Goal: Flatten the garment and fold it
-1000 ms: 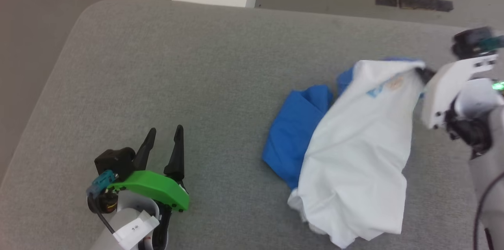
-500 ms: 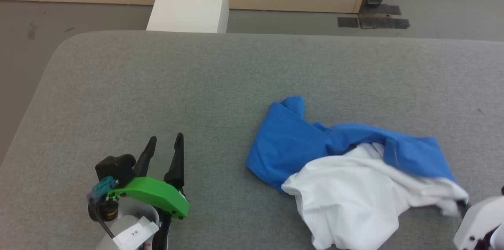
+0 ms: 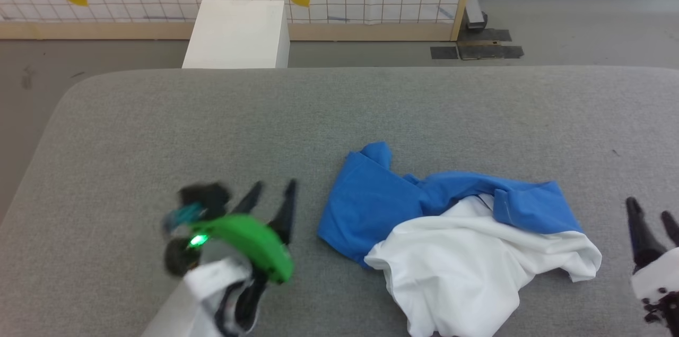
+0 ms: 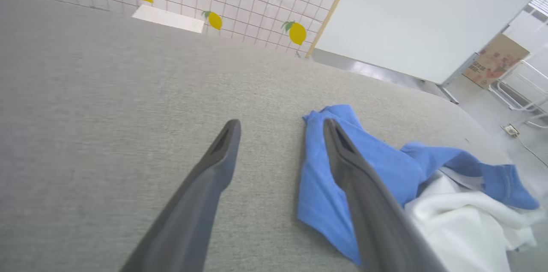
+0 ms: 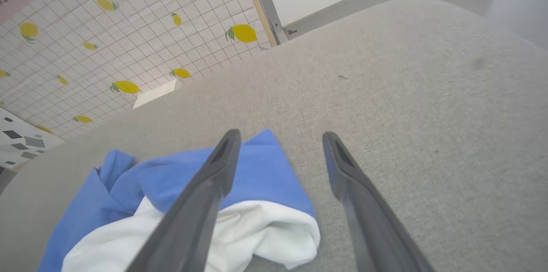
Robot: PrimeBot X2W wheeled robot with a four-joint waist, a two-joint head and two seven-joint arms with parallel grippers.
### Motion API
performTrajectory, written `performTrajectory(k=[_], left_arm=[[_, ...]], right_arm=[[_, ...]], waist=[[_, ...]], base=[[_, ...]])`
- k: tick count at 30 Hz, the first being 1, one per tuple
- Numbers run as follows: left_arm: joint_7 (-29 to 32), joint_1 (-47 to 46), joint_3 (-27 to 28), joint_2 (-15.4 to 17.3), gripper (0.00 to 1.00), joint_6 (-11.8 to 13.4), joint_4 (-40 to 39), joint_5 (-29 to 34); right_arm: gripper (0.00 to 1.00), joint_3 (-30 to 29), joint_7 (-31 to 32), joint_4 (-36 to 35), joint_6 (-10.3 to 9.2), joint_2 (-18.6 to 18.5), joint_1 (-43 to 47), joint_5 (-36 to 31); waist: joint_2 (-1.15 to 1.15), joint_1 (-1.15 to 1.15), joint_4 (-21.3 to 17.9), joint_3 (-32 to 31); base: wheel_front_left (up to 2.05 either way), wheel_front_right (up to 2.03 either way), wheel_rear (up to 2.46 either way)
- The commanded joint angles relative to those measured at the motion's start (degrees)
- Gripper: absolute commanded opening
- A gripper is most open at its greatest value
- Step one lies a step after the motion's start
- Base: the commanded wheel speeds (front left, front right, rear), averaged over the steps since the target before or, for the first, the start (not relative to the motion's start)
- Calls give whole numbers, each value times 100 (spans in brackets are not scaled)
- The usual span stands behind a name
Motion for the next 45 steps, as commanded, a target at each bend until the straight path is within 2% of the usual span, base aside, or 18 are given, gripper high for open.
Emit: performTrajectory(k=[1, 4, 9, 13, 17, 19, 20, 21, 22, 27, 33, 37, 40, 45], left_arm=[[415, -335, -191, -64, 100, -50, 15, -28], [1537, -856, -638, -129, 100, -112, 196, -53], [3406, -1771, -1460, -67, 100, 119, 795, 419], [4049, -2094, -1891, -105, 100, 156, 1182, 717], [4304, -2035, -2232, -164, 100, 51, 1563, 853], [4286, -1864, -2276, -249, 100, -36, 1751, 740], [4251, -1815, -2283, -274, 93, -84, 1803, 699], [4170, -1782, -2243, -306, 25, -104, 1820, 642], [4043, -1766, -2200, -331, 0, -118, 1834, 609], [3397, -1900, -1718, -396, 0, -83, 1794, 332], [2100, -2395, -615, -252, 0, 159, 1298, -10], [1401, -2597, 184, 140, 0, 495, 847, -128], [1324, -2446, 584, 511, 0, 791, 662, -190], [1424, -1449, 1229, 981, 0, 1389, 419, -506]], right_arm=[[100, -50, -21, -115, -9, 3, -42, -44], [100, -76, 47, -268, -9, 3, -24, -68], [100, 38, 92, -253, -9, 3, 28, 11], [100, 138, 35, -134, -9, 3, 23, 49], [100, 286, -38, -54, -9, 4, 24, -83], [100, 314, -121, 51, -9, 4, 25, -44], [100, 312, -155, 98, -9, 4, 32, -40], [100, 314, -180, 132, -9, 4, 41, -42], [100, 314, -212, 171, -9, 4, 50, -50], [100, 321, -276, 311, -9, 4, 56, -85], [100, 395, -234, 336, -9, 4, 18, -216], [100, 429, -183, 333, -9, 4, 49, -235], [100, 474, -160, 321, -9, 4, 80, -220], [100, 539, -172, 323, -9, 4, 97, -186]], waist=[[34, 0, -19, -9], [34, 0, -63, 38], [34, 0, -212, 246], [34, 0, -386, 446], [34, 0, -530, 607], [34, 0, -589, 702], [34, 0, -590, 723], [34, 0, -584, 737], [34, 0, -565, 749], [34, 0, -375, 666], [34, 0, -16, 342], [34, 0, 255, 134], [34, 0, 407, 74], [34, 0, 571, 88]], base=[[0, 0, 0], [0, 0, 0], [0, 0, 0], [0, 0, 0], [0, 0, 0], [0, 0, 0], [0, 0, 0], [0, 0, 0], [0, 0, 0], [0, 0, 0], [0, 0, 0], [0, 0, 0], [0, 0, 0], [0, 0, 0]])
